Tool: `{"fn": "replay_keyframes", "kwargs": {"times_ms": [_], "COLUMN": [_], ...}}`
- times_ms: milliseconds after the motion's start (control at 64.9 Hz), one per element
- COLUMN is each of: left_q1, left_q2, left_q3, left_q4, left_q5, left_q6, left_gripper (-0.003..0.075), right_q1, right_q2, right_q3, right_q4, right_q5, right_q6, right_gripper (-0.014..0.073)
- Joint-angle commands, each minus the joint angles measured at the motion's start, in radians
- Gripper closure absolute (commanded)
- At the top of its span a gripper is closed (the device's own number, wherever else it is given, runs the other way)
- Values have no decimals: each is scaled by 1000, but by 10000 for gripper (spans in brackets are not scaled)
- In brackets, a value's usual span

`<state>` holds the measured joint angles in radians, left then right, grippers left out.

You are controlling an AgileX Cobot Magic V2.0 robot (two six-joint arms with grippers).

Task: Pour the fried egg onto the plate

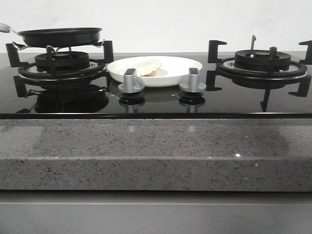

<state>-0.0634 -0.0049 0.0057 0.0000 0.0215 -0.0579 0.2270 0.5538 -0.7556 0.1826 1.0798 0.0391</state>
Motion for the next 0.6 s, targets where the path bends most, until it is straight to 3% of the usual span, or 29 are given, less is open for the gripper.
{"fn": "replay_keyframes", "kwargs": {"times_ms": [0, 231, 308, 478, 586], "left_q1": [0, 0, 0, 0, 0], "left_q2": [-19, -19, -19, -19, -19], "left_q3": [7, 7, 7, 7, 7], "left_q4": [-9, -9, -9, -9, -9], "left_q5": [-80, -80, -80, -80, -80], "left_q6": [-9, -9, -9, -9, -9], "left_gripper": [739, 739, 739, 739, 739], "right_q1": [-2, -2, -11, -107, -147], "right_q2": [4, 2, -29, -176, -269], "right_q3": [-27, -27, -10, 155, 277], "right_q4": [2, 2, -51, -110, -150], "right_q5": [-52, -54, -72, -277, -490], "right_q6": [-10, -11, -24, -24, -25], "right_gripper": [664, 664, 664, 664, 662]}}
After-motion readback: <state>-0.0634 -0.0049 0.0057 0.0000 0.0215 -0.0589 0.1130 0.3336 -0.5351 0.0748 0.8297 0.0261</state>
